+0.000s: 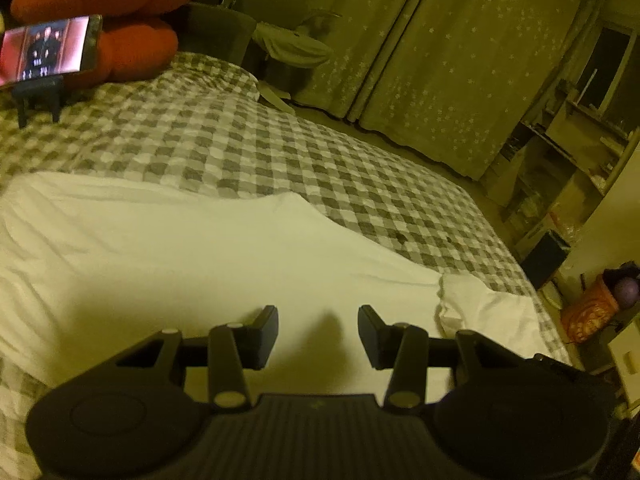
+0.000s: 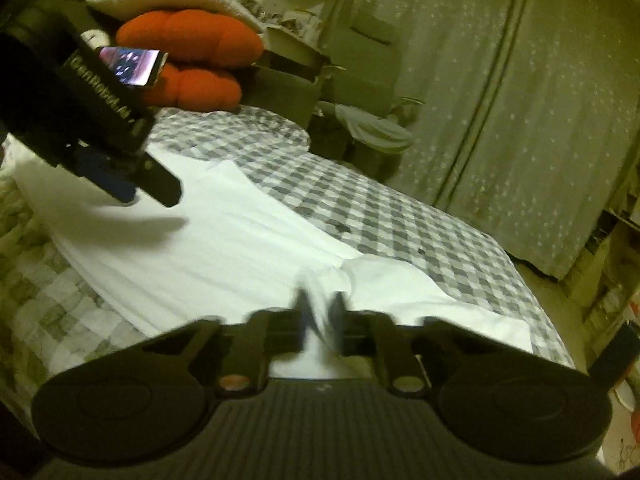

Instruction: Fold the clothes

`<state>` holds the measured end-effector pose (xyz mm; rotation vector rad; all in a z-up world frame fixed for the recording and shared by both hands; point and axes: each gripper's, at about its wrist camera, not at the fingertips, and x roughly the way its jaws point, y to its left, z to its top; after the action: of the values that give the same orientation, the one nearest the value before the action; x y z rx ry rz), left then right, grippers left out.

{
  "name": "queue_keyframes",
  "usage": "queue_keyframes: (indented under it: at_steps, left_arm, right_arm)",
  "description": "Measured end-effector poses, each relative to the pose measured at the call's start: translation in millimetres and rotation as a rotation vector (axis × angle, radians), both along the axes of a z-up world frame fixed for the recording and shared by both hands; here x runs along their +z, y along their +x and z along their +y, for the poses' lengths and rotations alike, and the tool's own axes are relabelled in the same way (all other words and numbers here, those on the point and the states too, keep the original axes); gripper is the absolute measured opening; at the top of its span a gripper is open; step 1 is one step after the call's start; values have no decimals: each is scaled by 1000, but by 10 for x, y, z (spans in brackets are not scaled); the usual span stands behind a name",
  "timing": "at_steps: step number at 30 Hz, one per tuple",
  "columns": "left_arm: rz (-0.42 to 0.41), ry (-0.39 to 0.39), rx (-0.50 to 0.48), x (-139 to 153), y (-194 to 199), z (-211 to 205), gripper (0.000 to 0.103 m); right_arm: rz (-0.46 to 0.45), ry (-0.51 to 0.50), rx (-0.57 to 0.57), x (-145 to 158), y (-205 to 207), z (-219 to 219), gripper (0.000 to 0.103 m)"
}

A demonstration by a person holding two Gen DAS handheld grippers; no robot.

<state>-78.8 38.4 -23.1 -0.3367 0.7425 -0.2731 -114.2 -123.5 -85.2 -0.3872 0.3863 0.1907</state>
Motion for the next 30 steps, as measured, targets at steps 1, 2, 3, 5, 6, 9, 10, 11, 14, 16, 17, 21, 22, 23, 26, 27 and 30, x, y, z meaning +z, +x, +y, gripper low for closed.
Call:
queue_keyframes:
  at_steps: [1,2,3,5,6,9,10,11,14,16,17,21,22,23,26,27,30]
  left_arm:
    - [17,-46,-7,-8,16,22,45]
    - [34,-93,-14,-15,31,44,46]
    - [51,-139,-20,-23,47,66,47]
    - [89,-232,-44,-44,82,82,50]
    - [108,-272,-59,-56,99,72,51]
    - [138,-293,-112,-80,131,-67,52]
    - [143,-286,-125,-84,142,-126,52]
    - [150,-282,-136,-89,155,-181,52]
    - [188,-329,-162,-119,228,-312,52]
    - [214,-370,-177,-139,274,-393,54]
    - [227,-391,-185,-151,294,-432,55]
    - [260,-456,-215,-210,377,-572,61]
    - [256,-449,-218,-217,397,-612,61]
    - [254,-439,-225,-224,420,-658,61]
    - [256,-423,-232,-247,485,-742,58]
    - [257,-420,-230,-254,511,-771,55]
    - [258,-411,-215,-271,581,-781,32]
  right_arm:
    - [-14,5,-1,13,-42,-1,1]
    - [-28,15,2,38,-89,-6,1]
    - [-42,22,10,72,-125,-2,1]
    - [-55,15,34,107,-197,28,1]
    - [-52,5,47,103,-226,53,1]
    - [-40,-32,71,73,-288,123,1]
    - [-36,-36,71,67,-284,127,1]
    - [-33,-35,70,69,-284,124,1]
    - [-40,-2,59,126,-277,77,1]
    - [-64,22,45,175,-272,50,1]
    - [-77,33,37,198,-270,38,1]
    - [-101,49,29,244,-282,34,1]
    - [-101,49,31,243,-287,40,1]
    - [-99,48,34,239,-292,50,1]
    - [-101,47,45,240,-306,69,1]
    - [-106,47,50,248,-308,73,1]
    - [-117,44,63,269,-309,86,1]
